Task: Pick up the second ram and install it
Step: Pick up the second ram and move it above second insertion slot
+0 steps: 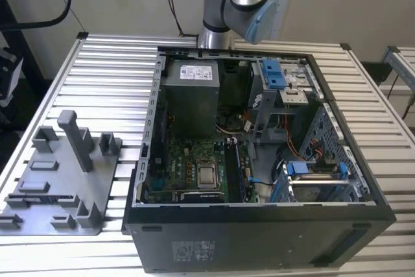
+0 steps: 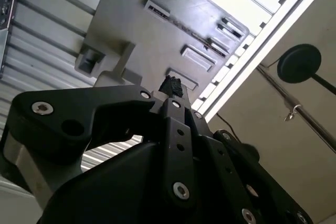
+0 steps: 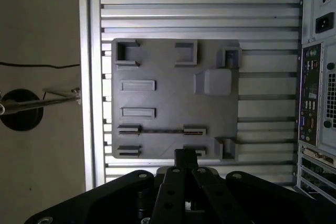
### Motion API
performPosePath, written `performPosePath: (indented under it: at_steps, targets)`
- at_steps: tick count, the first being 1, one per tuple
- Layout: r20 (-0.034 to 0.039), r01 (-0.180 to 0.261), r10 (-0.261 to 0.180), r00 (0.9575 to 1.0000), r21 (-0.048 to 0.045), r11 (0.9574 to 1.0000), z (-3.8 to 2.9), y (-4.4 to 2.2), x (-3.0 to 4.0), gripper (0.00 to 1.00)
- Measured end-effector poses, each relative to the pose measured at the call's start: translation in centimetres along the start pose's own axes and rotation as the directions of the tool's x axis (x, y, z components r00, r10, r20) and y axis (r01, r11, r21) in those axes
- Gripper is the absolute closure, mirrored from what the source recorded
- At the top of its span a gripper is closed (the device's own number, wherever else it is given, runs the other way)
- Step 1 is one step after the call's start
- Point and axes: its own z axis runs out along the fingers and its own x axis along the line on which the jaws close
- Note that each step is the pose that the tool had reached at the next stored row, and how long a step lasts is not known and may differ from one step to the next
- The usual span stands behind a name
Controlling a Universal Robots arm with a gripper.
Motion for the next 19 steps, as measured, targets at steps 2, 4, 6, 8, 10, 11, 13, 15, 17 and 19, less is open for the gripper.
performPosePath:
  at_steps: [2, 4, 6, 8, 10, 11, 13, 15, 17, 19]
  targets:
    - [-0.0007, 0.022, -0.022, 0.9998, -0.0005, 0.9998, 0.0, 0.0, 0.03, 0.89]
    - [-0.0016, 0.049, -0.049, 0.9988, -0.001, 0.9988, 0.01, 0.0, 0.08, 0.89]
    - [-0.0025, 0.079, -0.079, 0.9969, -0.0017, 0.9969, 0.04, 0.0, 0.12, 0.89]
    - [-0.0034, 0.109, -0.109, 0.994, -0.0024, 0.994, 0.07, -0.01, 0.16, 0.89]
    - [-0.0044, 0.141, -0.141, 0.99, -0.0032, 0.99, 0.1, -0.01, 0.21, 0.89]
    - [-0.0049, 0.156, -0.156, 0.9878, -0.0035, 0.9878, 0.12, -0.01, 0.23, 0.89]
    - [-0.0059, 0.189, -0.189, 0.982, -0.0043, 0.982, 0.15, -0.01, 0.27, 0.89]
    - [-0.0067, 0.22, -0.22, 0.9754, -0.0053, 0.9754, 0.23, -0.01, 0.31, 0.89]
    - [-0.0077, 0.254, -0.254, 0.9672, -0.0062, 0.9672, 0.31, -0.02, 0.33, 0.89]
    - [-0.0087, 0.289, -0.289, 0.9573, -0.0072, 0.9573, 0.43, -0.02, 0.35, 0.89]
